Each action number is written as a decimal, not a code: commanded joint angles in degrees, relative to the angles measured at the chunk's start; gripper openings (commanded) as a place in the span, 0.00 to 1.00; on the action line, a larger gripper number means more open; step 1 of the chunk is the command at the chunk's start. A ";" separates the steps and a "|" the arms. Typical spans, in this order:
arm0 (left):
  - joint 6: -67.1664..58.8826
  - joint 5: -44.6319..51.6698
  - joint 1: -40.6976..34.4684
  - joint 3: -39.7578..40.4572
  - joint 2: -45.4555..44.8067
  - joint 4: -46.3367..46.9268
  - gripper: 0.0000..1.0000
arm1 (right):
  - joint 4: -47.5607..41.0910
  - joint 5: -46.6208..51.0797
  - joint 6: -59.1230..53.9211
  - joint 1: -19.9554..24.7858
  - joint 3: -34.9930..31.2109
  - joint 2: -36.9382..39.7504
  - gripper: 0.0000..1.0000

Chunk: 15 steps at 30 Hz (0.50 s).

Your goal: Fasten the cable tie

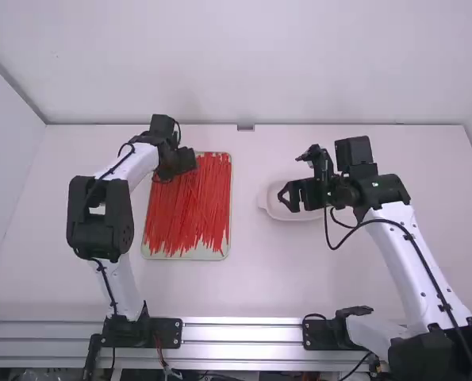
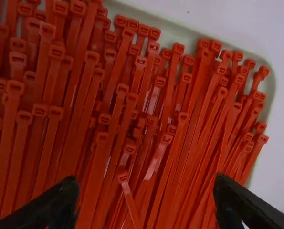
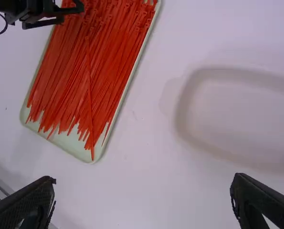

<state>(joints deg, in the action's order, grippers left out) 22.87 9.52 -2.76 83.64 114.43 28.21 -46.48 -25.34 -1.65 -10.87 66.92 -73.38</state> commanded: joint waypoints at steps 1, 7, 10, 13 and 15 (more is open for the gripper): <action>1.60 -2.01 -1.31 0.31 0.98 0.17 0.69 | 0.07 -0.33 0.07 0.02 1.25 -0.09 0.98; 1.86 -5.70 -3.32 0.31 1.01 -0.17 0.60 | 0.68 -0.33 0.09 -0.02 1.25 -0.09 0.98; 3.37 -8.74 -3.80 0.31 1.01 1.01 0.58 | 0.87 -0.35 0.07 0.00 1.25 -0.09 0.98; 4.42 -11.19 -4.00 0.31 1.16 1.53 0.58 | 1.09 -0.33 0.11 -0.04 1.25 -0.09 0.98; 5.03 -12.11 -3.98 0.31 1.40 1.49 0.57 | 1.27 -0.35 0.09 0.00 1.25 -0.09 0.98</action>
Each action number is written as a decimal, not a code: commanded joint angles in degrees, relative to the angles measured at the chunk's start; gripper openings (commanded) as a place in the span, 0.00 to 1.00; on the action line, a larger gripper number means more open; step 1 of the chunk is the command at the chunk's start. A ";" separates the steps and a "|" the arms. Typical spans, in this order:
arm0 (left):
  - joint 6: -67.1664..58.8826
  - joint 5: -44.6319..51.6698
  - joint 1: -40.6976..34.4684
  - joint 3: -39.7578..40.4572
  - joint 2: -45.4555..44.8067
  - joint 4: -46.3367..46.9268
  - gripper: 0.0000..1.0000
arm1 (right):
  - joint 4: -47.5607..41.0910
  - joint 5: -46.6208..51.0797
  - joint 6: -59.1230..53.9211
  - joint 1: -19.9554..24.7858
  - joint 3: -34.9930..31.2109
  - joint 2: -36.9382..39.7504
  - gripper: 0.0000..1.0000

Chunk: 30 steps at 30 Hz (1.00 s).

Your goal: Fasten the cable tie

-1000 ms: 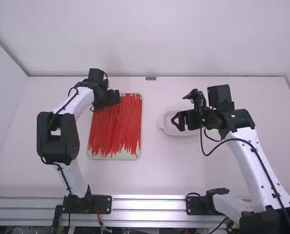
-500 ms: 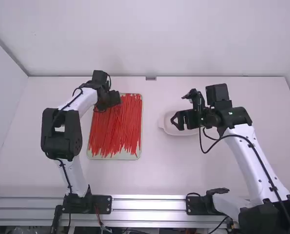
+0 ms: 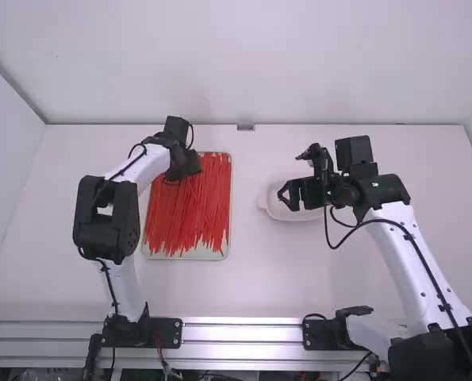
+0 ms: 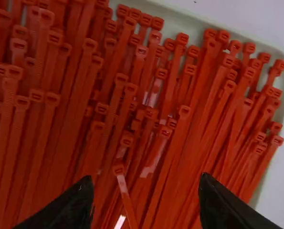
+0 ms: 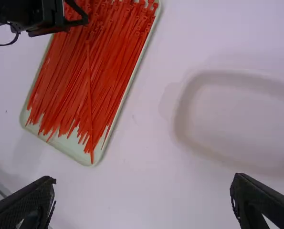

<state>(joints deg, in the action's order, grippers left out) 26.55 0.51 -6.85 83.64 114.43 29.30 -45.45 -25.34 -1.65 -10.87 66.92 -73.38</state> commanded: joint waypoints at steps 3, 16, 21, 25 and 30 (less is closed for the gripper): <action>2.43 -3.08 0.61 0.31 2.32 0.20 0.55 | 0.26 -0.28 -0.13 0.00 1.25 -0.09 0.98; 3.91 -2.91 0.48 0.33 5.05 -0.66 0.47 | 0.26 -0.15 -0.35 0.11 1.25 -0.09 0.98; 4.11 -2.95 0.04 0.31 5.05 -0.28 0.40 | 0.48 0.28 -0.35 0.02 1.25 -0.09 0.98; 4.11 -2.99 0.04 0.31 5.05 -0.81 0.36 | 0.70 0.26 -0.35 0.09 1.25 -0.09 0.98; 4.13 -2.97 0.35 0.31 5.14 -1.33 0.29 | 0.63 1.38 -0.35 -0.02 1.25 -0.09 0.98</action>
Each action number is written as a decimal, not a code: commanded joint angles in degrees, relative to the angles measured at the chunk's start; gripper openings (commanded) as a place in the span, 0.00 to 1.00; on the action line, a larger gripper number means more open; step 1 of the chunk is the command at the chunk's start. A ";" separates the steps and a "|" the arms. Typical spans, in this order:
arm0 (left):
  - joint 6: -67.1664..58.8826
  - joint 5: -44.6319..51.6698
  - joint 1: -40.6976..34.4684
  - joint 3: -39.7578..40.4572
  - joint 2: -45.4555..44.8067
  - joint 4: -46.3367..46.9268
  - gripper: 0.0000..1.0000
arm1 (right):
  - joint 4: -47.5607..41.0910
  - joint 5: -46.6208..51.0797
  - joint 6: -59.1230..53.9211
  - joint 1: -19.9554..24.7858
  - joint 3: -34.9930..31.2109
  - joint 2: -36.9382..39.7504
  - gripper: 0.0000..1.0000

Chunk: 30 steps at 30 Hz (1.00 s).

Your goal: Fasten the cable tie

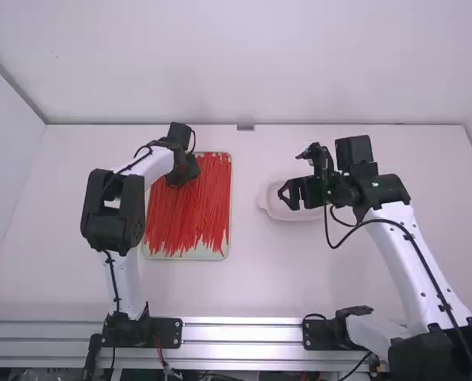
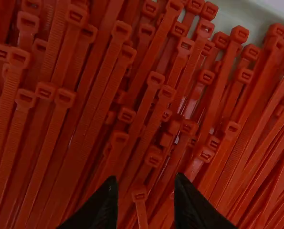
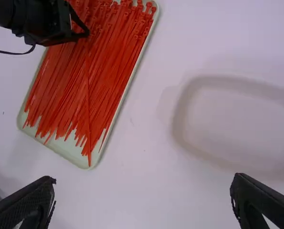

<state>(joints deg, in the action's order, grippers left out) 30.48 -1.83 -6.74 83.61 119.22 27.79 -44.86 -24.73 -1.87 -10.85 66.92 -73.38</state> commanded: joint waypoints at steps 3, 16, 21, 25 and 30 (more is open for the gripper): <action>1.07 -0.68 0.24 0.33 0.81 0.02 0.28 | 0.33 0.70 -0.07 -0.02 1.25 -0.09 0.98; 1.27 -0.39 0.26 0.33 2.80 0.48 0.27 | 0.98 0.72 -0.11 -0.02 1.25 -0.09 0.98; 1.27 -0.42 0.26 0.33 2.95 0.35 0.25 | 0.96 0.70 -0.09 -0.02 1.25 -0.09 0.98; 1.29 -0.48 0.26 0.33 2.95 0.33 0.21 | 0.96 0.72 -0.11 -0.02 1.25 -0.09 0.98; 1.49 -0.61 0.26 0.33 2.95 1.05 0.18 | 0.98 0.72 -0.11 -0.02 1.25 -0.09 0.98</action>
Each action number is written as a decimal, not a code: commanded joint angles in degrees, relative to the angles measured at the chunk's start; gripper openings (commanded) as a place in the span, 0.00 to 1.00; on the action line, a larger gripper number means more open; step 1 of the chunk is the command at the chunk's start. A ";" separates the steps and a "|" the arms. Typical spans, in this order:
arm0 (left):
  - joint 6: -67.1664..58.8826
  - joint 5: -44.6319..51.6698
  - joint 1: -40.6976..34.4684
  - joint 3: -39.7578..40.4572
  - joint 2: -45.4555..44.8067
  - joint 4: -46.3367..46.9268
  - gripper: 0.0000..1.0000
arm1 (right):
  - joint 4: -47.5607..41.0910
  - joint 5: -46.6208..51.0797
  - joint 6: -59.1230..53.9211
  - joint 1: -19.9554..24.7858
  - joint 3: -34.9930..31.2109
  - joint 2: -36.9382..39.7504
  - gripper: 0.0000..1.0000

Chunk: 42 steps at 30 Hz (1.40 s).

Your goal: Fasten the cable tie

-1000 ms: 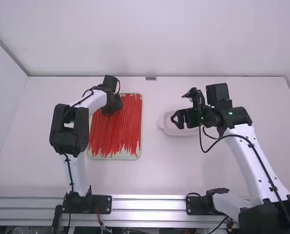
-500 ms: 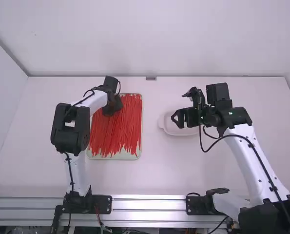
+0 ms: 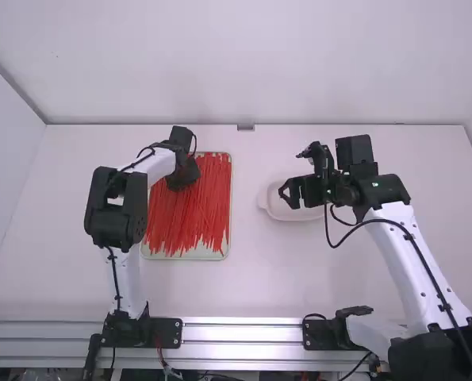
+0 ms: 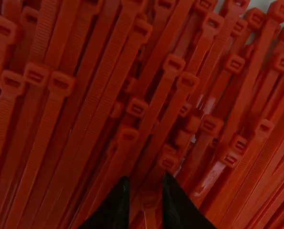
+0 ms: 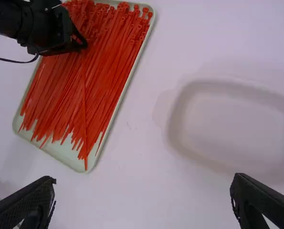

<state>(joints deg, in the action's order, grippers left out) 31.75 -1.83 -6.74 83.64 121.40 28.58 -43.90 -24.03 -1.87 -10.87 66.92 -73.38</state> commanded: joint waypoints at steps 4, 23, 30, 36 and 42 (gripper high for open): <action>0.24 -0.57 0.26 0.31 0.76 0.46 0.17 | 0.02 0.02 -0.11 0.00 1.25 -0.09 0.98; 0.20 1.09 0.28 0.31 0.76 0.72 0.03 | 0.02 0.00 -0.11 0.00 1.25 -0.09 0.98; -0.11 0.68 0.26 2.40 -0.35 1.18 0.02 | 0.00 0.02 -0.04 0.00 1.25 -0.09 0.98; -3.08 0.70 0.74 11.54 -1.86 5.27 0.02 | 0.15 0.02 0.20 0.00 1.25 -0.09 0.98; -2.99 -2.08 0.35 22.36 -4.22 11.96 0.02 | 0.17 0.02 0.31 0.00 1.25 -0.09 0.98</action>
<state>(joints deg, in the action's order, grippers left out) 29.47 -2.09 -6.52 102.69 120.79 39.24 -43.70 -24.05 -1.67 -10.87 66.92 -73.38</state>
